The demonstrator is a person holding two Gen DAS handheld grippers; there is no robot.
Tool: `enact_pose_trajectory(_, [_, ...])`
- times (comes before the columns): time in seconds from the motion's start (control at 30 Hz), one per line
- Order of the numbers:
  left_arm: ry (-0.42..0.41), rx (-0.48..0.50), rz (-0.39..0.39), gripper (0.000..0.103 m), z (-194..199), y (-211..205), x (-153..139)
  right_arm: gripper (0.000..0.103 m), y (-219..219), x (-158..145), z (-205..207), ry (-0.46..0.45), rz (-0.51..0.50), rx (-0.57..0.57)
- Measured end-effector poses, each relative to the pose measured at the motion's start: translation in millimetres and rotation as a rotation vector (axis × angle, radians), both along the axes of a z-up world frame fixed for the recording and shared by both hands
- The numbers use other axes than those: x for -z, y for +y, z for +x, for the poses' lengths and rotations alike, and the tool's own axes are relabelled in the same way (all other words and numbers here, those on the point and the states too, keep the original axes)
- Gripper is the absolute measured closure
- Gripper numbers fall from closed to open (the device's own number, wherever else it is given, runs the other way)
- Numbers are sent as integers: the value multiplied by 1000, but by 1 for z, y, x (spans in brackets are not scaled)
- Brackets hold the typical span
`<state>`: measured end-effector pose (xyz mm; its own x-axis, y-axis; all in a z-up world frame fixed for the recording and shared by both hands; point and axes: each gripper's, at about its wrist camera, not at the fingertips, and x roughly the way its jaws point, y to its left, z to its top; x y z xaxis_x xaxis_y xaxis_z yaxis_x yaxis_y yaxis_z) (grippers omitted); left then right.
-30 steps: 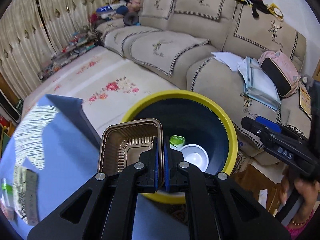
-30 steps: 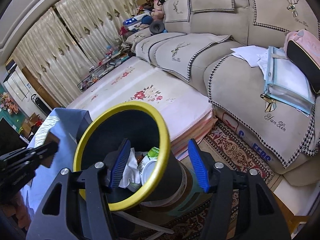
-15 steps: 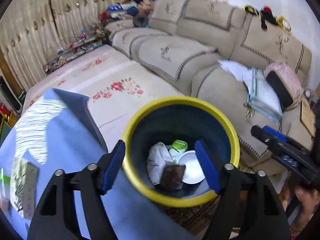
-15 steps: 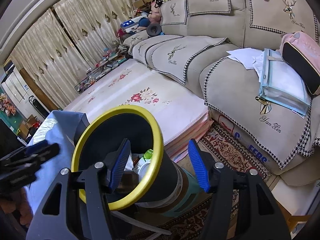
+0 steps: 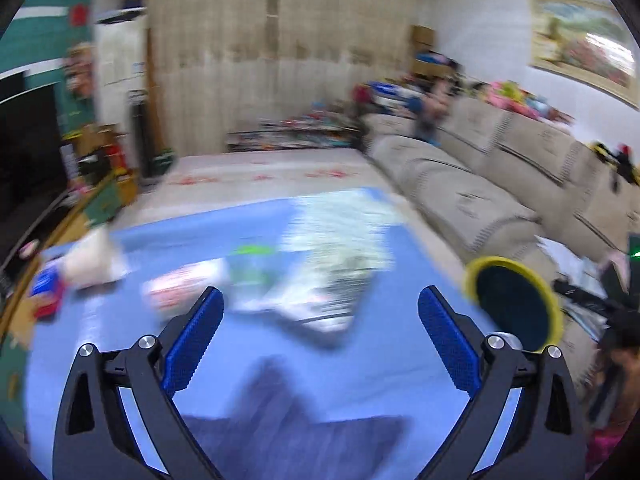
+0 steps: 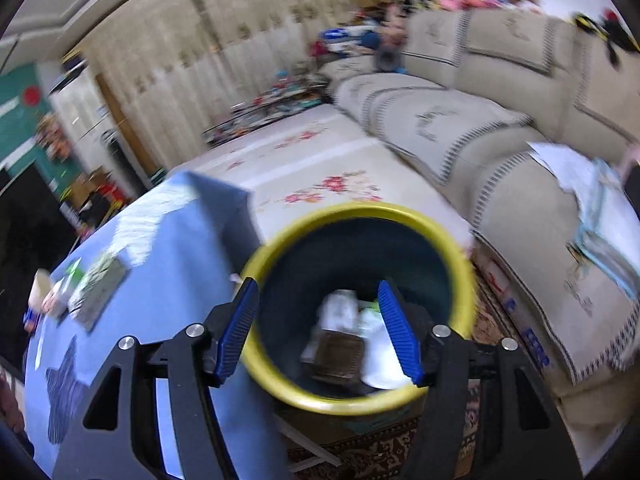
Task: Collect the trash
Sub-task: 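Move the right gripper to the white tea box and grasp it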
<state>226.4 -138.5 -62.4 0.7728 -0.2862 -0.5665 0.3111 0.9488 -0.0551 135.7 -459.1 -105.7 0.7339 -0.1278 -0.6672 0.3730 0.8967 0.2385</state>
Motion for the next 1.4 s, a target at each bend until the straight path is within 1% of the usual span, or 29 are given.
enact_pose_trajectory(0.07, [-10, -96, -8, 7, 2, 44, 7, 42, 27, -8, 18, -1, -6, -73])
enact_pose_trajectory(0.17, [-26, -191, -28, 7, 2, 91, 18, 42, 71, -20, 46, -2, -6, -191])
enact_pose_trajectory(0.27, [-38, -240, -34, 7, 3, 120, 31, 41, 114, -29, 71, 4, -19, -265])
enact_pose_trajectory(0.33, [-38, -263, -52, 7, 5, 136, 39, 41, 142, -35, 86, 6, -24, -305])
enact_pose_trajectory(0.4, [-22, -263, -71, 7, 6, 139, 44, 37, 170, -38, 98, 1, -42, -339])
enact_pose_trajectory(0.5, [-23, -257, -92, 7, 2, 137, 46, 37, 212, -34, 116, 18, -83, -396])
enact_pose_trajectory(0.6, [-28, -245, -71, 7, 0, 124, 46, 37, 249, -20, 133, 76, -145, -445])
enact_pose_trajectory(0.67, [-35, -243, -60, 7, -3, 119, 44, 37, 260, -12, 142, 101, -158, -458])
enact_pose_trajectory(0.7, [-36, -240, -58, 7, -3, 118, 43, 37, 267, -8, 145, 116, -182, -455])
enact_pose_trajectory(0.77, [-36, -233, -63, 7, -4, 118, 43, 37, 274, 1, 148, 140, -217, -447])
enact_pose_trajectory(0.9, [-36, -232, -67, 7, -4, 117, 42, 37, 275, 19, 152, 191, -222, -457])
enact_pose_trajectory(1.07, [-27, -230, -57, 7, -3, 114, 44, 36, 273, 23, 155, 194, -222, -464])
enact_pose_trajectory(1.2, [-19, -226, -53, 7, -3, 112, 46, 36, 242, 19, 149, 196, -211, -412])
enact_pose_trajectory(1.33, [-9, -221, -60, 7, -2, 111, 47, 35, 194, 14, 143, 187, -193, -292])
enact_pose_trajectory(1.37, [-6, -220, -63, 7, -2, 110, 48, 35, 183, 13, 142, 188, -177, -262])
enact_pose_trajectory(1.4, [-4, -218, -64, 7, -2, 109, 48, 35, 176, 12, 140, 181, -153, -255])
